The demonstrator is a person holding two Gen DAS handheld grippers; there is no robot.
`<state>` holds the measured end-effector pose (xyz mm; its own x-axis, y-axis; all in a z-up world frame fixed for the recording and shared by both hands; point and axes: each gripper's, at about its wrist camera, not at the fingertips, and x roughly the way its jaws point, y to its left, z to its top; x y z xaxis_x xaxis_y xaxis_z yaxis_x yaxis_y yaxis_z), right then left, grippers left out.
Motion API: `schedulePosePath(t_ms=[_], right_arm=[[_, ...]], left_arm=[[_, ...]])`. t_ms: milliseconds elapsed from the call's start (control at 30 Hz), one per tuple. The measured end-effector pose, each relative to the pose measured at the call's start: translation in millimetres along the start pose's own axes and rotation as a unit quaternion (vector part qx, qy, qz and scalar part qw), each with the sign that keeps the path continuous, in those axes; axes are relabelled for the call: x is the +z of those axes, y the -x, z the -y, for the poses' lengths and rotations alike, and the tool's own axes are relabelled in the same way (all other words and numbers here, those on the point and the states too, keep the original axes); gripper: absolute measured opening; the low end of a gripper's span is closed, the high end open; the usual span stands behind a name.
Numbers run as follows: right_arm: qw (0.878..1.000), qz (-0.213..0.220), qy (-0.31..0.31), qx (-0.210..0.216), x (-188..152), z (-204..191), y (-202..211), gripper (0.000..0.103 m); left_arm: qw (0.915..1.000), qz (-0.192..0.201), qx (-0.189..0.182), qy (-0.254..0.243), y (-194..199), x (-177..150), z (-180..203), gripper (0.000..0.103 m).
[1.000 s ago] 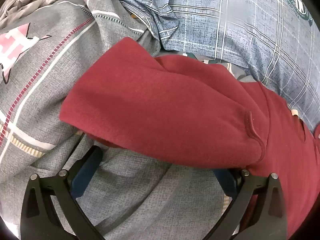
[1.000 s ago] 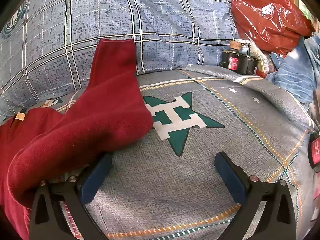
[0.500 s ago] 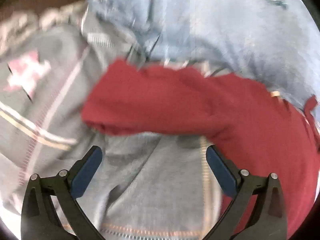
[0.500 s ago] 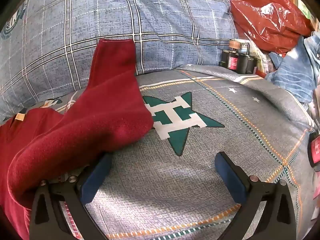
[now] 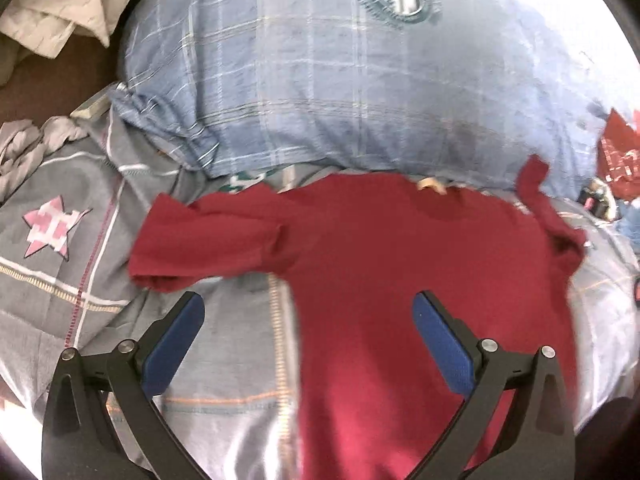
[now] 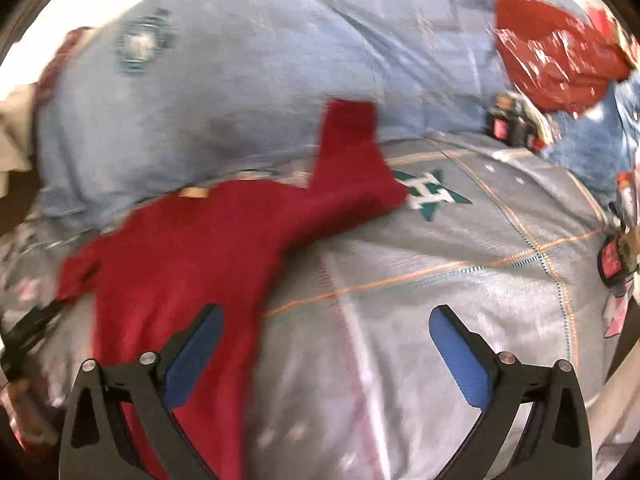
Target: Fold small clothes
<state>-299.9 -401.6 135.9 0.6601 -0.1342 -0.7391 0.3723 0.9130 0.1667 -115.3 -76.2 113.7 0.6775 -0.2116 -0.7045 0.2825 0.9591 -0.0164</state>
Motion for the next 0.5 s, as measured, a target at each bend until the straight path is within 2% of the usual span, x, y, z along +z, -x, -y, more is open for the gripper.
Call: schedulePosePath(t_ms=[133,233,333,500], right_arm=[[0.998,0.02,0.041,0.051,4,-32,40,0.103],[0.997,0.039,0.055,0.048,12,-54,44,0.103],[0.996,0.046,0.073,0.03,17,-80,17,0.103],[0.995,0.04,0.081,0.048,24,-122,-35,0.103]], left_arm=[[0.9999,0.007,-0.008,-0.012,3,3,17,0.103],[0.9998,0.006,-0.004,-0.016,-4,3,25,0.103],[0.9999,-0.003,-0.006,-0.009,-17,4,28,0.103],[0.9997,-0.002,0.013,-0.018,-37,10,26,0.103]])
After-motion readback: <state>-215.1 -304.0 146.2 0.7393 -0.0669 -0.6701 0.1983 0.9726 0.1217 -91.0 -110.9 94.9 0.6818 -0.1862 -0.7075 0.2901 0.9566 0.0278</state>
